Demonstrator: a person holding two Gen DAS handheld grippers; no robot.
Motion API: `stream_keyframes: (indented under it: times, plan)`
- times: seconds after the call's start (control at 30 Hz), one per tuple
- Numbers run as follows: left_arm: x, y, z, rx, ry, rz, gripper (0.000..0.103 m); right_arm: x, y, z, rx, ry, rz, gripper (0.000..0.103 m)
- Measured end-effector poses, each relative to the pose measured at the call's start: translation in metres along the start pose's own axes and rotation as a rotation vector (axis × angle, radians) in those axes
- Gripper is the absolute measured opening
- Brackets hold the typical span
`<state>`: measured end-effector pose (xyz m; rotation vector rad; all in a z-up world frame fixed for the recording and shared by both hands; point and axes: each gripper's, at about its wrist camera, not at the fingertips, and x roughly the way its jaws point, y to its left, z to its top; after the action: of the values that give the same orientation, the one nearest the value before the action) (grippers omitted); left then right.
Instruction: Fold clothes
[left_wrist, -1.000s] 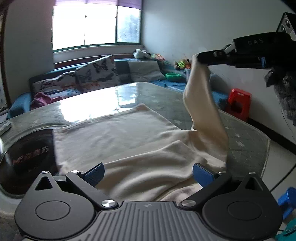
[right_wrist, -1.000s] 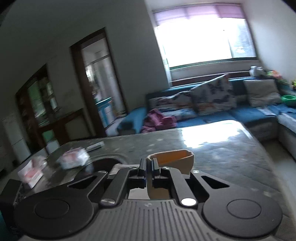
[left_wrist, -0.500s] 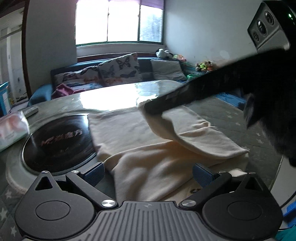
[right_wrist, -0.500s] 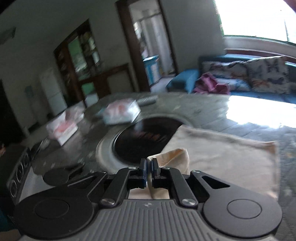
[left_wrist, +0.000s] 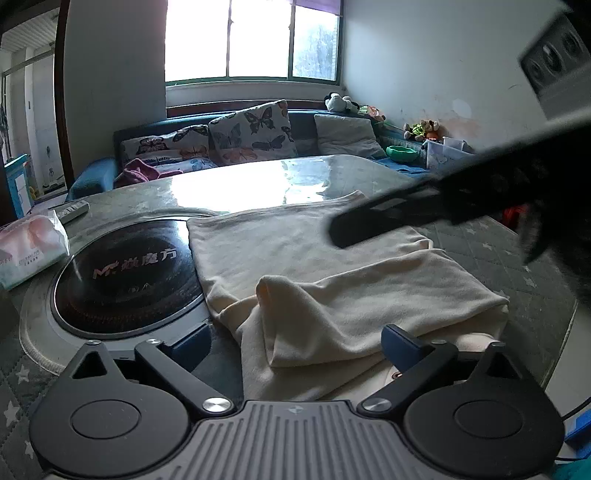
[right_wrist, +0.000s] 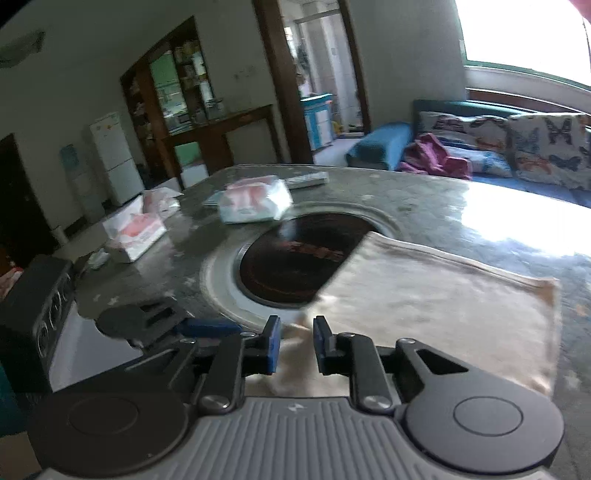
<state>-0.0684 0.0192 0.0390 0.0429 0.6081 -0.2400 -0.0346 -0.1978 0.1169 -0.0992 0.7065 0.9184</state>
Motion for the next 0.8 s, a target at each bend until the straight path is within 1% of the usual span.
stream_keyframes:
  times: [0.03, 0.07, 0.1, 0.17, 0.23, 0.27, 0.33, 0.4, 0.5, 0.67, 0.7, 0.73, 0.8]
  plan:
    - [0.000, -0.001, 0.000, 0.001, -0.003, 0.002, 0.094, -0.006, -0.006, -0.004, 0.007, 0.004, -0.019, 0.024]
    - [0.000, -0.001, 0.001, 0.002, -0.005, 0.005, 0.092, -0.011, -0.012, -0.010, 0.014, 0.008, -0.042, 0.026]
    - [0.000, -0.001, 0.001, 0.002, -0.007, 0.009, 0.088, -0.016, -0.019, -0.016, 0.020, 0.016, -0.064, 0.028]
    - [0.001, -0.001, 0.002, 0.002, -0.009, 0.018, 0.082, -0.024, -0.030, -0.028, 0.025, 0.037, -0.108, 0.028]
    - [0.003, -0.001, 0.002, -0.006, -0.003, 0.023, 0.072, -0.031, -0.041, -0.041, 0.024, 0.059, -0.151, 0.028]
    - [0.004, -0.001, 0.003, -0.011, 0.002, 0.025, 0.070, -0.034, -0.045, -0.047, 0.025, 0.066, -0.166, 0.028]
    - [0.006, 0.000, 0.003, -0.019, 0.010, 0.029, 0.061, -0.039, -0.051, -0.059, 0.047, 0.072, -0.176, 0.028]
    - [0.009, 0.000, 0.004, -0.027, 0.021, 0.029, 0.061, -0.044, -0.058, -0.071, 0.074, 0.076, -0.184, 0.028]
    - [0.012, -0.001, 0.004, -0.023, 0.030, 0.028, 0.057, -0.045, -0.065, -0.084, 0.105, 0.084, -0.195, 0.028]
    - [0.020, -0.004, 0.006, -0.019, 0.047, 0.037, 0.057, -0.047, -0.070, -0.093, 0.123, 0.081, -0.196, 0.028]
    - [0.022, -0.004, 0.006, -0.014, 0.049, 0.039, 0.052, -0.047, -0.071, -0.095, 0.127, 0.080, -0.196, 0.028]
    - [0.024, -0.005, 0.006, -0.009, 0.052, 0.042, 0.042, -0.047, -0.072, -0.096, 0.130, 0.080, -0.196, 0.028]
    - [0.024, -0.008, 0.005, -0.003, 0.053, 0.057, 0.039, -0.048, -0.073, -0.097, 0.127, 0.078, -0.197, 0.028]
